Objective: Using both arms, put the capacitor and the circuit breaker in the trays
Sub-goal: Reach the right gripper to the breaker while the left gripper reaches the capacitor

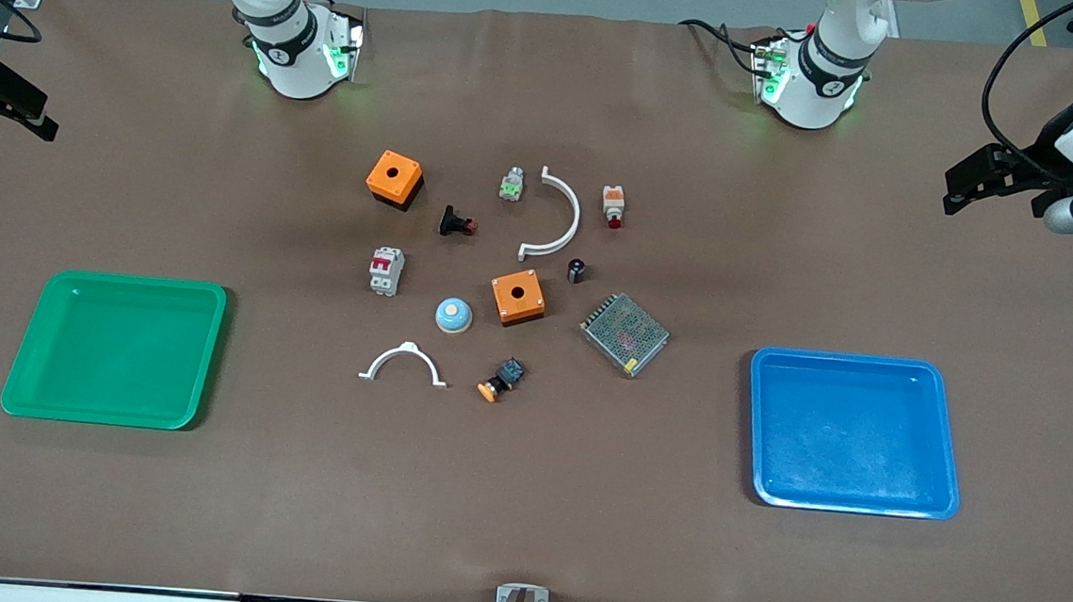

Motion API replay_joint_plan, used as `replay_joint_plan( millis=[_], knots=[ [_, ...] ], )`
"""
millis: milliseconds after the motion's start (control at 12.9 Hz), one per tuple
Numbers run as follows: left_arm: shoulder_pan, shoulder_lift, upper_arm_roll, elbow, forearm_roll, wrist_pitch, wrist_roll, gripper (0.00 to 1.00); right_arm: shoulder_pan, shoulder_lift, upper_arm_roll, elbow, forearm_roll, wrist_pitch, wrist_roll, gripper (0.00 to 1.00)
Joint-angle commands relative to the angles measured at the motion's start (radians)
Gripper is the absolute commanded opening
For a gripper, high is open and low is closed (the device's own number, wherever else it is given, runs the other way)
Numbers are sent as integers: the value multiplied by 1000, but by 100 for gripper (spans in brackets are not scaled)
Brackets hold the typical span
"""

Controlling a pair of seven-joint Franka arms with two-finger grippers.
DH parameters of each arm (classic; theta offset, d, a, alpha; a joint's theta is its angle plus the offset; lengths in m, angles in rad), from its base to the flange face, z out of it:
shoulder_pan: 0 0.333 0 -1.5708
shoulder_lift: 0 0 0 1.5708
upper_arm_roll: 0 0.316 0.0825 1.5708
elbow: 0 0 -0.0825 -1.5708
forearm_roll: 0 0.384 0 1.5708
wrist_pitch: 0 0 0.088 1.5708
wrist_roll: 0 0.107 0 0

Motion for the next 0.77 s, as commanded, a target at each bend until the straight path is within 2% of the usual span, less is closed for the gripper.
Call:
replay_joint_plan(
  millis=[0,387,697],
  knots=[
    [-3,0,-3,19,15,-19,6,100,10,-25,-1,-22,-5,-1,21,100],
    [-12,45,-5,13,4,-19,12,100,9,-22,-2,-16,-4,-10,27,100],
    [-86,136,-91,-42,4,7,-95,100,10,-13,-1,11,-2,-14,19,100]
  ],
)
